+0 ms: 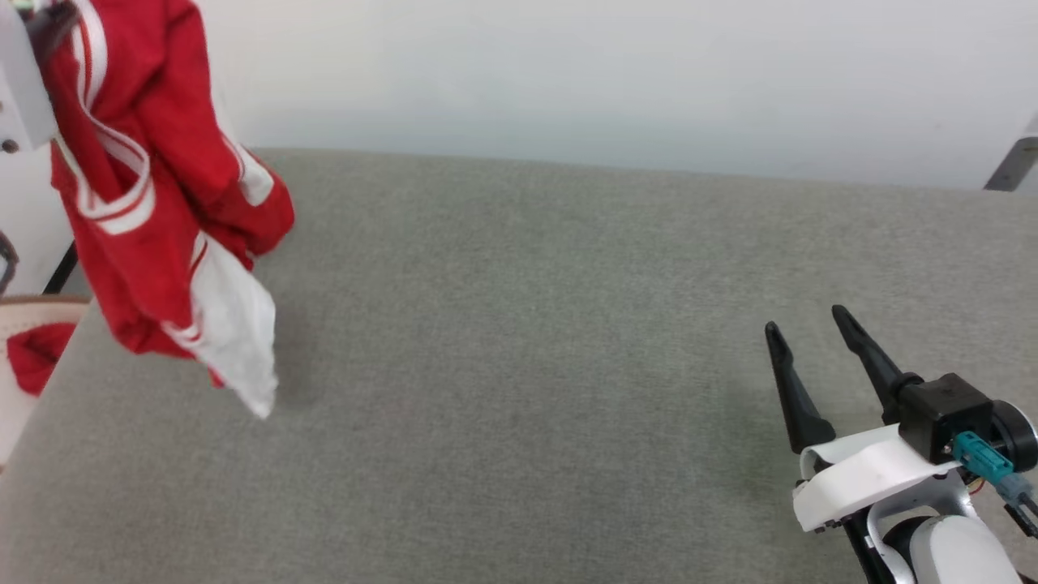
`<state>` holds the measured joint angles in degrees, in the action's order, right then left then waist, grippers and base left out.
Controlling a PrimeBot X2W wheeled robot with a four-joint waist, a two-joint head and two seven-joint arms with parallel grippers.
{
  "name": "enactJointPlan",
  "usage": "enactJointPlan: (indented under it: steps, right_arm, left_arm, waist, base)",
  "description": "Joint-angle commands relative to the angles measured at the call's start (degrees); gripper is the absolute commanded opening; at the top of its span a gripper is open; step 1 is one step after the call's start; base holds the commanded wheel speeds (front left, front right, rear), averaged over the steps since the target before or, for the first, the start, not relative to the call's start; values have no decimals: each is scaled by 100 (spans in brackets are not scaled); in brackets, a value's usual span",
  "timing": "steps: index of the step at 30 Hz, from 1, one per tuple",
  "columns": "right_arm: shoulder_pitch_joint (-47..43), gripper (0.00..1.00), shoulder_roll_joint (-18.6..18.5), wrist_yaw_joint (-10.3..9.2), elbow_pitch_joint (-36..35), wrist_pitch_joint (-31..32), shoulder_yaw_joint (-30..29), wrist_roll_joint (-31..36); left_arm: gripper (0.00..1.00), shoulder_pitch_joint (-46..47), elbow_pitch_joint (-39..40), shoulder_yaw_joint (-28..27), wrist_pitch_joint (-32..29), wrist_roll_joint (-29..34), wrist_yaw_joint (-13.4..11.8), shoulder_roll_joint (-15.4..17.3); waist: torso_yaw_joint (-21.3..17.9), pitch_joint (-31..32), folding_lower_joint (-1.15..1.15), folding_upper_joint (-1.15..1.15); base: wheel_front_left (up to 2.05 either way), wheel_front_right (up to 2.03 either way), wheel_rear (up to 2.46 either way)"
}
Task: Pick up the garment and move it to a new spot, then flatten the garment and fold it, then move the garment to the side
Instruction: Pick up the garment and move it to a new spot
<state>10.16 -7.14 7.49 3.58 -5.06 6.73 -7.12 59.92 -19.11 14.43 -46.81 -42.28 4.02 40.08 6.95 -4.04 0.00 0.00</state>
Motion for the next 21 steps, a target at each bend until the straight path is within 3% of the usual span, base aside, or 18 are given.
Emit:
enactJointPlan:
  steps: [1,12,21]
  right_arm:
    - [-24,100,-5,0,3,-29,-48,-49]
    - [-17,100,-109,0,-16,-62,-697,29]
    - [50,100,-138,0,90,-166,-1338,111]
  left_arm:
    - [0,-30,205,-11,-90,-20,-75,29]
    - [0,-399,1916,128,-906,-146,-586,91]
    - [0,-571,2809,497,-1297,-109,-918,-199]
  waist:
    - [-171,100,0,0]
    - [-852,-72,0,0]
    - [-1451,-385,0,0]
  base:
    - [0,0,0]
    - [0,0,0]
    - [0,0,0]
